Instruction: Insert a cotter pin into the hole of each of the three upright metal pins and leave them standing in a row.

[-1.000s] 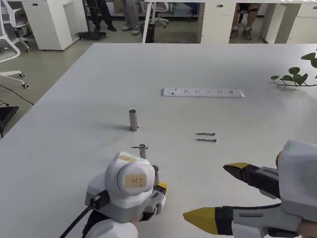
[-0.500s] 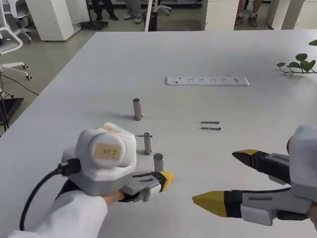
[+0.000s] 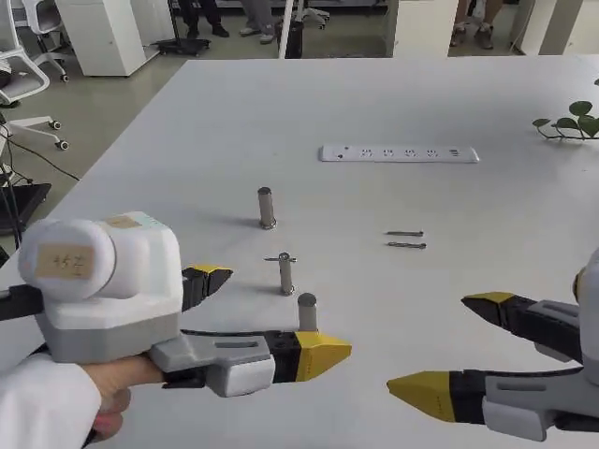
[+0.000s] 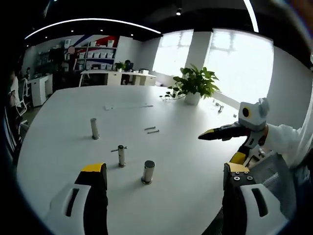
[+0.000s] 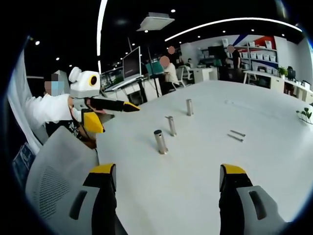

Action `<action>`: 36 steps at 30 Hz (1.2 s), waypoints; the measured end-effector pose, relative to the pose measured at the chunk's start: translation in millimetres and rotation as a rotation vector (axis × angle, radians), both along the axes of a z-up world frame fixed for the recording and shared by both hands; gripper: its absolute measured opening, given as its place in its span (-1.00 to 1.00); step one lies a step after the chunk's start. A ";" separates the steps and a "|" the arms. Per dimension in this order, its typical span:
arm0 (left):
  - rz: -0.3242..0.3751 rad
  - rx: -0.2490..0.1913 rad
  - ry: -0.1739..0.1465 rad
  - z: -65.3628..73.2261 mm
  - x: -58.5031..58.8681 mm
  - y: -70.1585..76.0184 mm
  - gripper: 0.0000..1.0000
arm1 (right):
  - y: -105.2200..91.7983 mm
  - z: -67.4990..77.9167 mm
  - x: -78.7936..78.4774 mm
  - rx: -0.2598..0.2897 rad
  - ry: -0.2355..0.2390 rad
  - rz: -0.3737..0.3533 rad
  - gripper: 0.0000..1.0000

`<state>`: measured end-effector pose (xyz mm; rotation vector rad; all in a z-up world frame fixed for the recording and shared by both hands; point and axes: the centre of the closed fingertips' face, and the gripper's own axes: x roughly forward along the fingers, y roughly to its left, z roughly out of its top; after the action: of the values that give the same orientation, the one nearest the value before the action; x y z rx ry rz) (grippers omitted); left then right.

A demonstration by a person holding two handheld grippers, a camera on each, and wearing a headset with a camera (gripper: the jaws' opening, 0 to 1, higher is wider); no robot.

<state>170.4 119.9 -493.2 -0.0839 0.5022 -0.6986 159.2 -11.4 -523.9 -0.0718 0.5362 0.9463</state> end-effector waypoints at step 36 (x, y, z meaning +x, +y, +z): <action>-0.058 -0.019 0.048 -7.5 -22.5 29.9 0.99 | -48.3 29.0 56.3 -0.306 -0.119 0.173 0.61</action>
<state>147.9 149.9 -500.7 -0.1042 0.5454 -0.7592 215.5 -59.7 -494.9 -0.4531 0.5675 1.0149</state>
